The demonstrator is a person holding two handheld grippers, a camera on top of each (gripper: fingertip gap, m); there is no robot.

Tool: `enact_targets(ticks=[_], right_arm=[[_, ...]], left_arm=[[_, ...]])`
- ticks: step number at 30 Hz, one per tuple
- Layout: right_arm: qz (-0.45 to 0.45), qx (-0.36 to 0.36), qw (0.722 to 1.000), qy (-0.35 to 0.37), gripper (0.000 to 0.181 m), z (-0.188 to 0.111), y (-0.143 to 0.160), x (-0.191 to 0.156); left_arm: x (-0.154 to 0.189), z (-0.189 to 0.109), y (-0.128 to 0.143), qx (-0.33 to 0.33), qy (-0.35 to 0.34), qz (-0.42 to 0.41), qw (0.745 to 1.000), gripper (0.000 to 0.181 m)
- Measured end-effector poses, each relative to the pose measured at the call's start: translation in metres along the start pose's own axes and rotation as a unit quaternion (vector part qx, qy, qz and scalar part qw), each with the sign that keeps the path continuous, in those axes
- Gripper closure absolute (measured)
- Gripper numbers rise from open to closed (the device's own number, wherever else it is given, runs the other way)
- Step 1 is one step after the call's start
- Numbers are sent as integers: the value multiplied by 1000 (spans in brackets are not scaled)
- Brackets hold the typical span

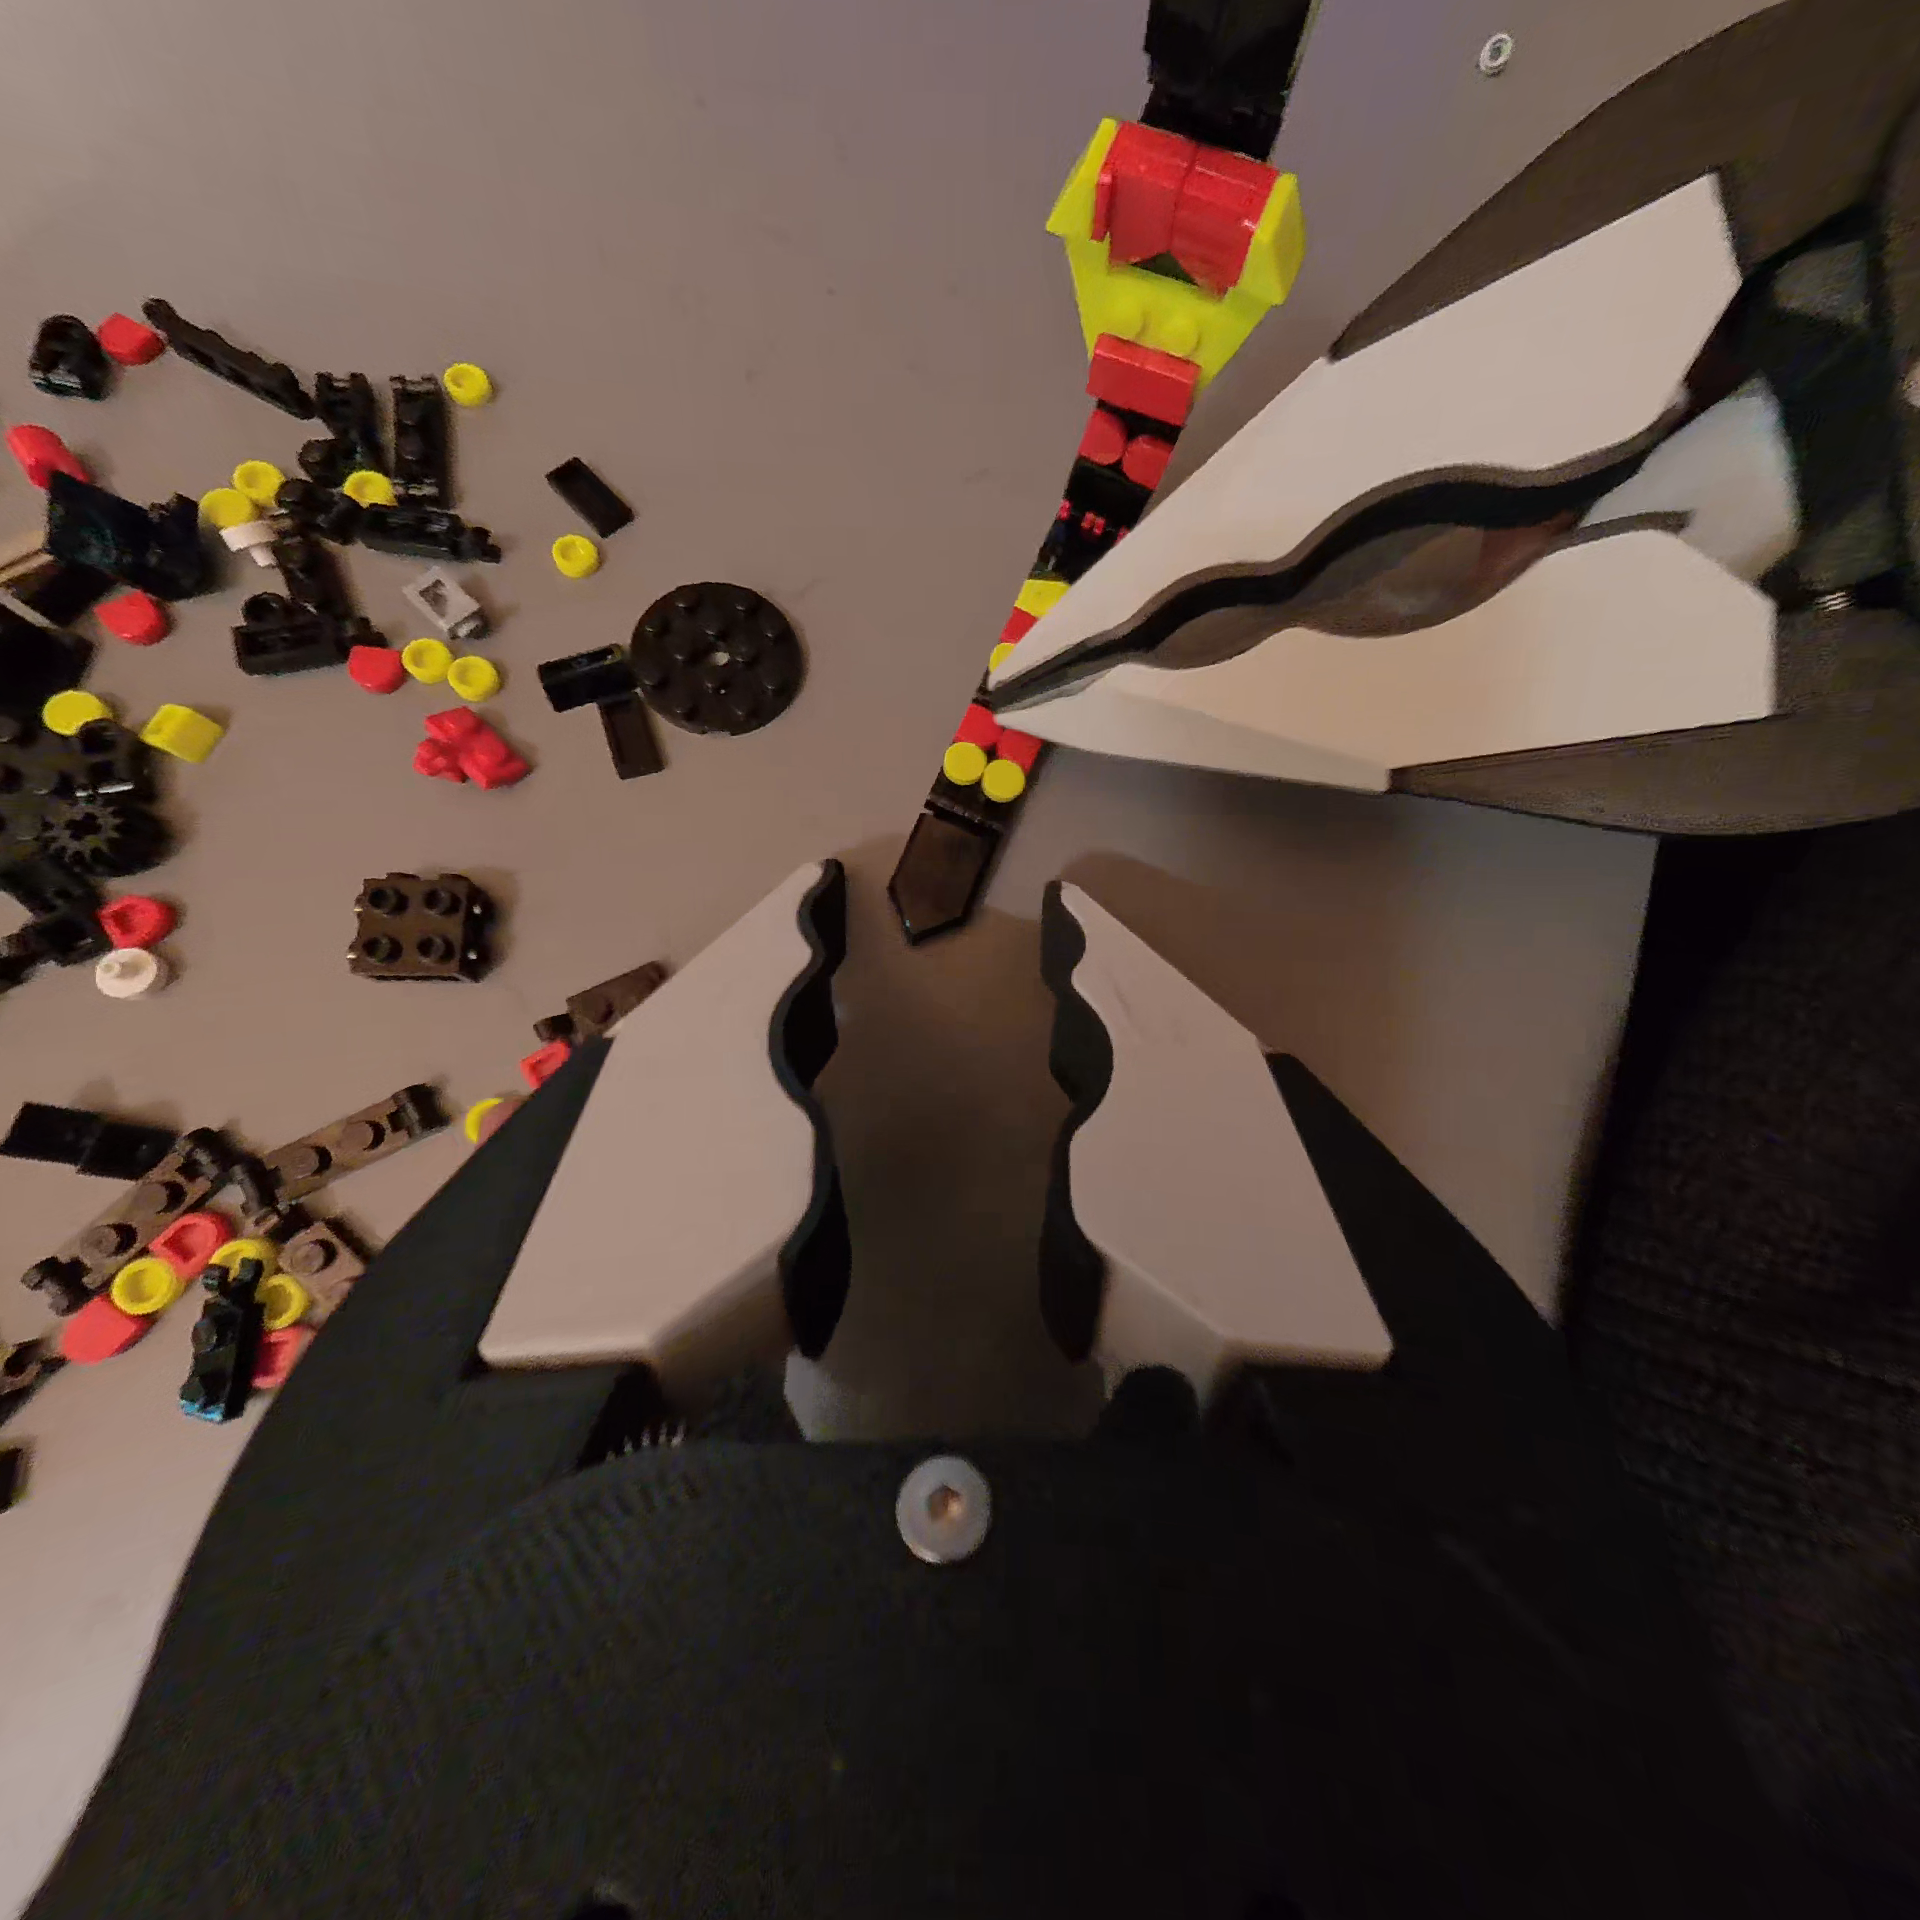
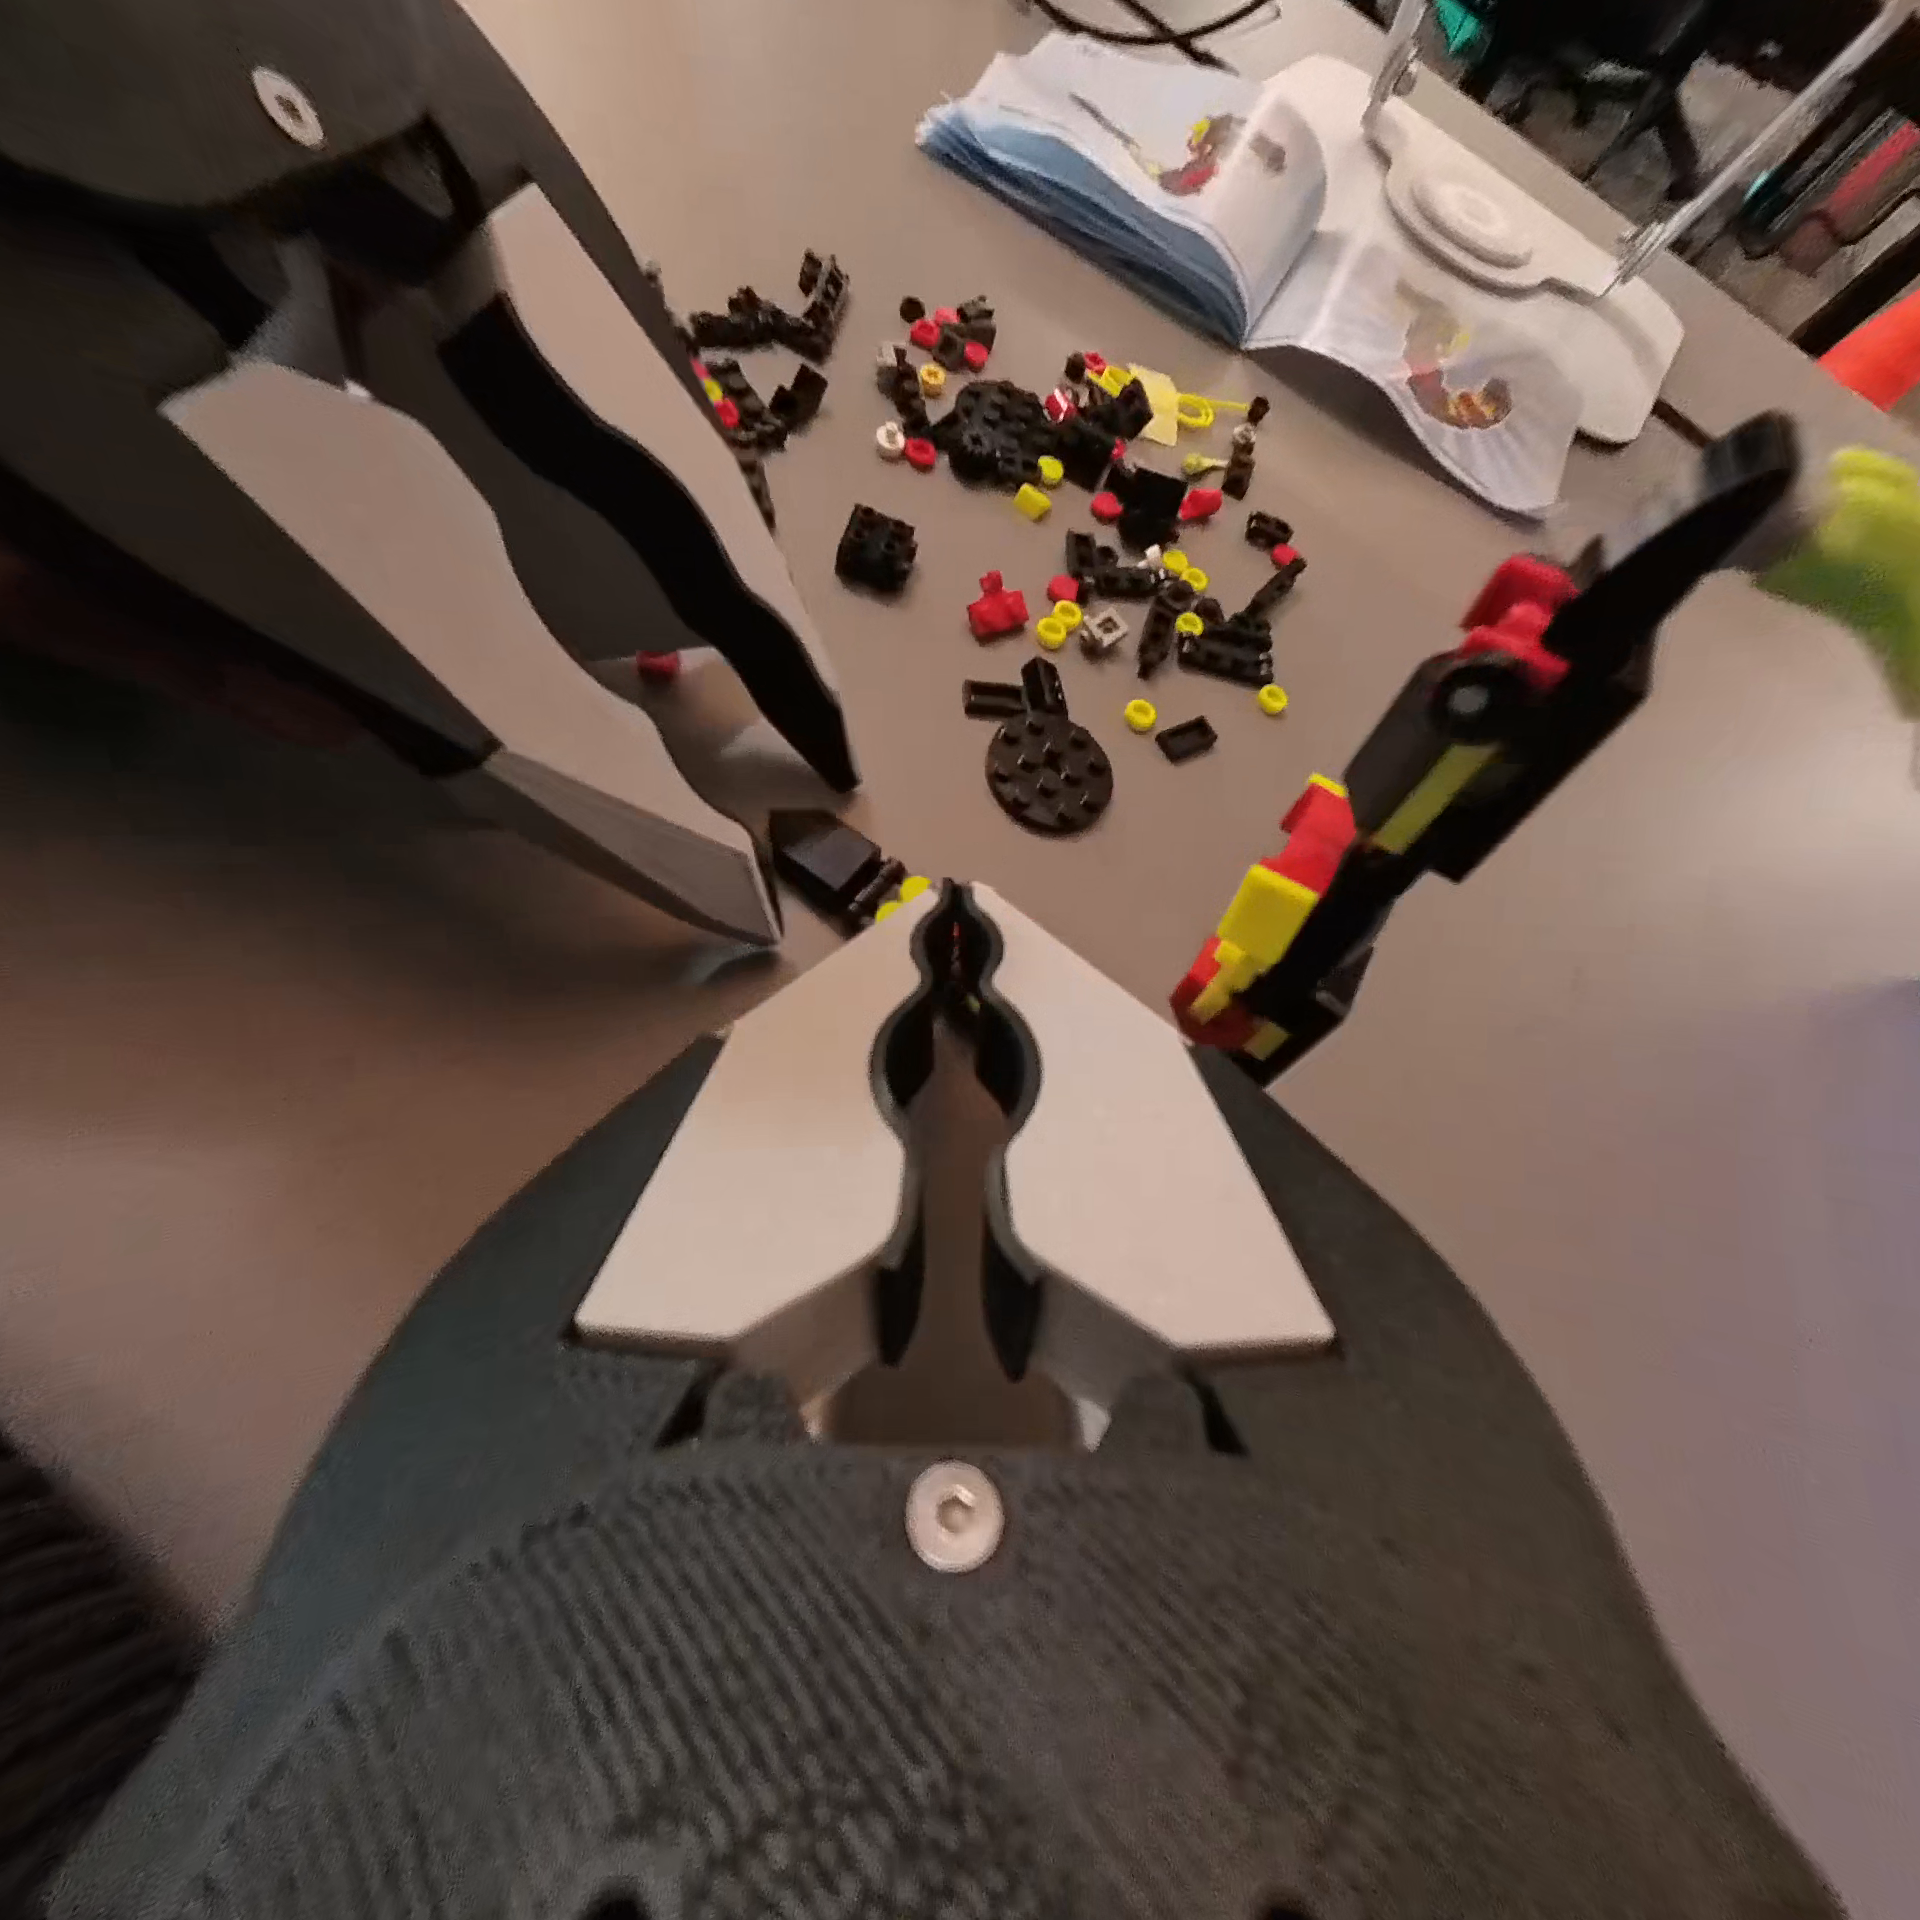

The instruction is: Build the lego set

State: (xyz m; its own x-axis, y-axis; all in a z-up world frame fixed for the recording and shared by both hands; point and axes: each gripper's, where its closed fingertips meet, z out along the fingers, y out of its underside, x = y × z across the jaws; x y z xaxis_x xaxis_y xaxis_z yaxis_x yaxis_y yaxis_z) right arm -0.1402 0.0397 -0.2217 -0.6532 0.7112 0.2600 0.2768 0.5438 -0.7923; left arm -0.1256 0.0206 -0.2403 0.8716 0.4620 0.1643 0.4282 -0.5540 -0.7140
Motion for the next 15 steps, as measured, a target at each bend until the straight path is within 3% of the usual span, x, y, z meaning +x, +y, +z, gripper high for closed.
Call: enact_targets(ticks=[5,15], right_arm=[[-3,-23,1000,-4,181,3,7,-1],[0,-24,999,-22,181,2,9,-4]], left_arm=[[2,0,1,-6,0,-8,1000,163],[5,-1,2,-14,9,-1,1000,168]])
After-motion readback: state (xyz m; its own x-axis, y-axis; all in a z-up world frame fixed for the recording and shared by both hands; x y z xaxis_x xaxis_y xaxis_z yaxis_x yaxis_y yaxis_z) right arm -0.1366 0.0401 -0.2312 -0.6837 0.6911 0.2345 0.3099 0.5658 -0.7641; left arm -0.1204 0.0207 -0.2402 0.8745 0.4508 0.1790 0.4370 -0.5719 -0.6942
